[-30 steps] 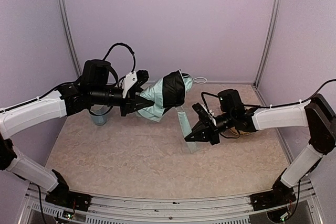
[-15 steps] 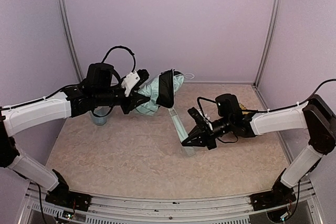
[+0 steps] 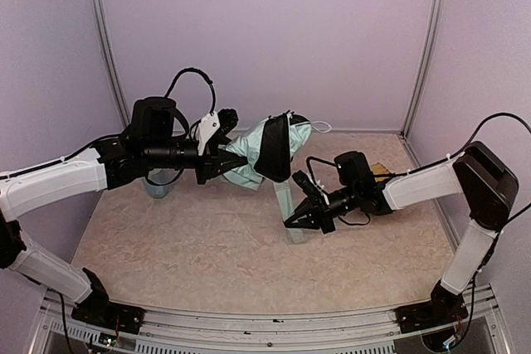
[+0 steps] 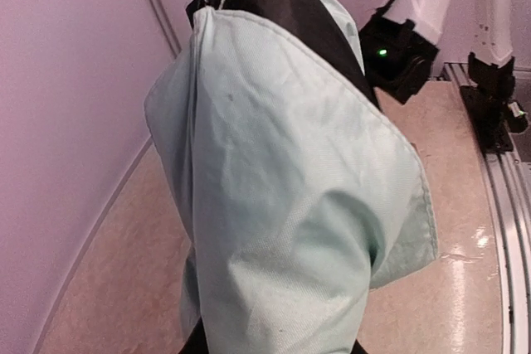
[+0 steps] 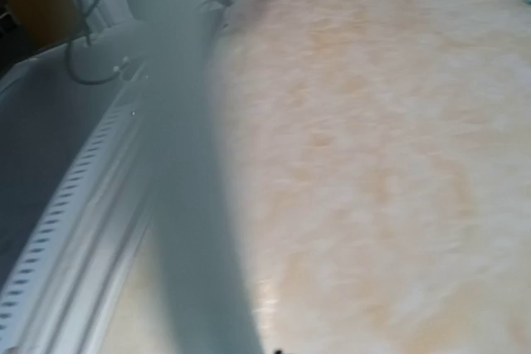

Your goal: Put away the umbrella

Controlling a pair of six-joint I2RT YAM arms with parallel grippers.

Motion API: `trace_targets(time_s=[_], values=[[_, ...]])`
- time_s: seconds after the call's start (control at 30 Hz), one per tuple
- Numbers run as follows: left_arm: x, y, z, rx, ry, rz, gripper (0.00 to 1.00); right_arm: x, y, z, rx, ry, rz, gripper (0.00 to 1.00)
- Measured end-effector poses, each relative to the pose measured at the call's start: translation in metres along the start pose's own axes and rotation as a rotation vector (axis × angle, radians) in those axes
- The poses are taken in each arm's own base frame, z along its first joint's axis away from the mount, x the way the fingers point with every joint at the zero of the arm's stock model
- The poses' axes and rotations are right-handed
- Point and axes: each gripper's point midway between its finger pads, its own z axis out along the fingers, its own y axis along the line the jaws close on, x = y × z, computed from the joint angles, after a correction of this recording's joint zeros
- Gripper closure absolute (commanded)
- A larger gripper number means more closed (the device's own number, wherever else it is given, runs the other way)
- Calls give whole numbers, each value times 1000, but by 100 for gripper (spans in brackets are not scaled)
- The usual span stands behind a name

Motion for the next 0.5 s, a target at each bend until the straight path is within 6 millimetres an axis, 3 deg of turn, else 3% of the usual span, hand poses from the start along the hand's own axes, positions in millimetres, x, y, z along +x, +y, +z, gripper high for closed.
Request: trace_targets(time_s=[0.1,0.2,0.33,0.5], values=[[-17,-36,-1,133,-55,21,100,-10,-26,-4,49,-20,-25,100],[-19,-67,-2,259,-67,19,100,-36,-55,-7,92,-55,-88,100],[-4,-85,8,361,-1,30,100,-92,-94,-15,158,-115,-233,100],[22,-82,32,415,99,55,100,-155,-105,-32,191,-183,-397,100]])
